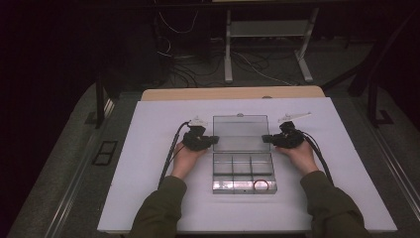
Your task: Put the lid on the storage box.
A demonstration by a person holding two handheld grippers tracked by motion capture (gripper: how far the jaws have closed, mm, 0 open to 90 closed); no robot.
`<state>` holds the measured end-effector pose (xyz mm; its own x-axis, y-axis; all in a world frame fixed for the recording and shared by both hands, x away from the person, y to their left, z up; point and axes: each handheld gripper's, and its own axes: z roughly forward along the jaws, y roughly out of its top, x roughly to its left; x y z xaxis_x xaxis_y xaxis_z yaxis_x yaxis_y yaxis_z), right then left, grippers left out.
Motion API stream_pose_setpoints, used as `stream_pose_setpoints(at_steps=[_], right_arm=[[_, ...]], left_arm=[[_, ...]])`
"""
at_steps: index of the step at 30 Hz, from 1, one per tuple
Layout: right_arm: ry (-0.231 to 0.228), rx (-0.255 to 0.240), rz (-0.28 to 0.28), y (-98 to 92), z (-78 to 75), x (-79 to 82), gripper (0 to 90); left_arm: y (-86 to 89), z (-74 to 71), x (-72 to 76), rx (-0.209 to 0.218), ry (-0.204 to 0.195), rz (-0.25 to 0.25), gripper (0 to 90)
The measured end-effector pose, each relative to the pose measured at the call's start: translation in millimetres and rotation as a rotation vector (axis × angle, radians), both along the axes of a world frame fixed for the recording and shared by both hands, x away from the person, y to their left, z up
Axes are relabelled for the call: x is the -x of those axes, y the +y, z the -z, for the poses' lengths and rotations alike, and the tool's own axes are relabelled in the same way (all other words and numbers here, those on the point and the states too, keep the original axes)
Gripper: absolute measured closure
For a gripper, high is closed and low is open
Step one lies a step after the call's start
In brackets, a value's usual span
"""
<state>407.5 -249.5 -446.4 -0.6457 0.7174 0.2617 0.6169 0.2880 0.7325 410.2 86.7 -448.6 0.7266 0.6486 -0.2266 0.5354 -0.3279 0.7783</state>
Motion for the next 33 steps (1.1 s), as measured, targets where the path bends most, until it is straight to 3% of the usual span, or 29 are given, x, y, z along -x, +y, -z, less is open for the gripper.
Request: stream_pose_setpoints(at_steps=[13,23,33], right_arm=[[-0.069,-0.053,-0.006,-2.5,-16.6,8.4,89.3],[-0.096,-0.076,-0.01,-3.4,-24.3,12.1,89.3],[-0.099,-0.077,-0.014,-3.0,-27.6,15.7,89.3]], left_arm=[[1.9,-15.0,7.1,0.036,-0.051,-0.006,88.9],[3.9,-23.4,11.1,0.054,-0.076,-0.007,88.8],[17.5,-34.6,19.4,0.033,-0.105,-0.024,81.8]])
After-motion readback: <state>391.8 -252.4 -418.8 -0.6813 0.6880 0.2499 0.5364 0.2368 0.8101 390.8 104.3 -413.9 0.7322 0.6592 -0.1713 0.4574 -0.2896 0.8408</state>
